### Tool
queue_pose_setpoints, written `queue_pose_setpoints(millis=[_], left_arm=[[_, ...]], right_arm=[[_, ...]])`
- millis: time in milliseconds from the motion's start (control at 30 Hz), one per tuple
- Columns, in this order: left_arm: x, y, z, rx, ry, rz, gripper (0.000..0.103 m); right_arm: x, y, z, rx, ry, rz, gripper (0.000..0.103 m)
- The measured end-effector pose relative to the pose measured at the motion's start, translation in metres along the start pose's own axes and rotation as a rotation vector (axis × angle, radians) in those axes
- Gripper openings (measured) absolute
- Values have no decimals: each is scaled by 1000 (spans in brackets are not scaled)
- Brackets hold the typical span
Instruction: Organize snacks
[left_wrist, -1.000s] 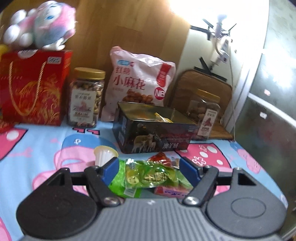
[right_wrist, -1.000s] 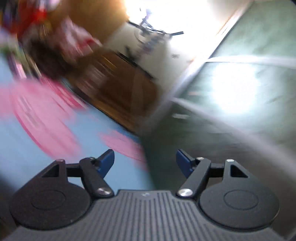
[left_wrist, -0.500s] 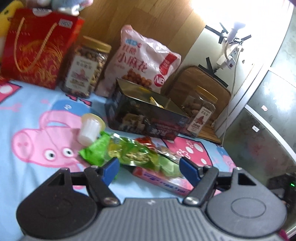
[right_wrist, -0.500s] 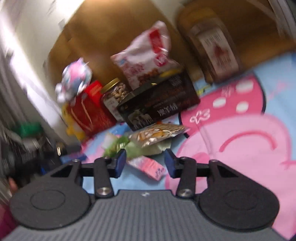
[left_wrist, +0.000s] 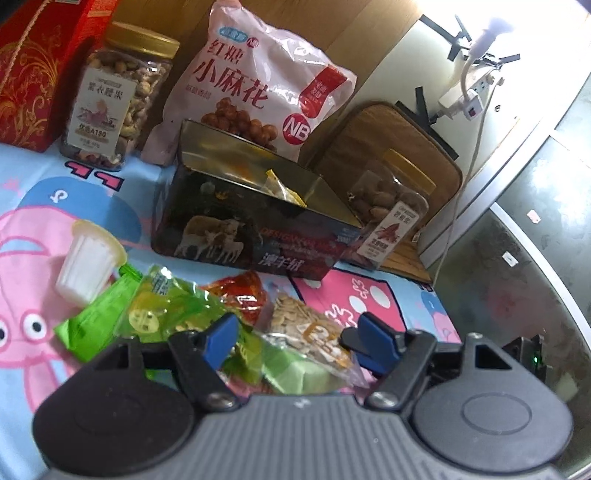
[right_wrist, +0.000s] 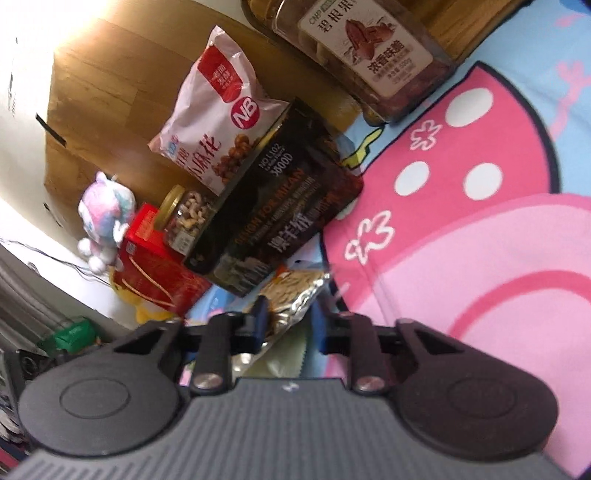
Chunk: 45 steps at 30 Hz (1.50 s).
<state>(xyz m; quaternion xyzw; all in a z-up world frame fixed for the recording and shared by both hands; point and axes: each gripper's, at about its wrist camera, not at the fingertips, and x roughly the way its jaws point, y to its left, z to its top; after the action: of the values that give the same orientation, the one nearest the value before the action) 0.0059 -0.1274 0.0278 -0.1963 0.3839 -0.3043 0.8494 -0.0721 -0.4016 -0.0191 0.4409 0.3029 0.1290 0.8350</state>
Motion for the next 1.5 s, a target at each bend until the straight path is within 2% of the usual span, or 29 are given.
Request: queue_pose_setpoints(millis=[200,300,400,567,667,800,900,1000,1067,1100,1133,1167,1233,1333,1500], left_arm=[[-8,5,-4,-22,14,-46,73],[-16,7,-11,-19,17,-90,75],[-23,11,-23,-19,35,-130,79],[-32,27,-41,-58,77,-145,80],[-36,37,-49,-75,86,-120,80],[-37,51,-54,-109,89,-141,80],[-35,50,-53,-99,90,-150,80],[-32,49,-53,-80,97,-163,77],[-30,50,-54,-80,106,-181,69],[-29,52,-55,-82,112,-189,62],[-27,52,-55,-84,121,-195,51],[-26,53,-56,-85,133,-199,47],[-27,51,-57,-87,137,-189,45],[-35,47,-50,-85,130,-233,44],[-42,26,-5,6,18,-215,44]], right_arm=[[-30,10,-15,-53,-34,120,14],[-43,17,-31,-82,3,186,11],[-42,17,-42,-88,50,214,9],[-27,13,-50,-75,107,185,7],[-24,15,-51,-105,107,152,8],[-23,21,-55,-166,125,115,14],[-23,22,-60,-197,143,94,28],[-26,23,-65,-237,159,91,33],[-25,26,-69,-271,166,74,34],[-24,28,-71,-294,165,65,34],[-23,30,-73,-308,167,64,33],[-22,32,-73,-322,176,63,21],[-22,35,-73,-337,183,92,15],[-29,47,-63,-364,149,163,13],[-23,72,-30,-434,48,201,13]])
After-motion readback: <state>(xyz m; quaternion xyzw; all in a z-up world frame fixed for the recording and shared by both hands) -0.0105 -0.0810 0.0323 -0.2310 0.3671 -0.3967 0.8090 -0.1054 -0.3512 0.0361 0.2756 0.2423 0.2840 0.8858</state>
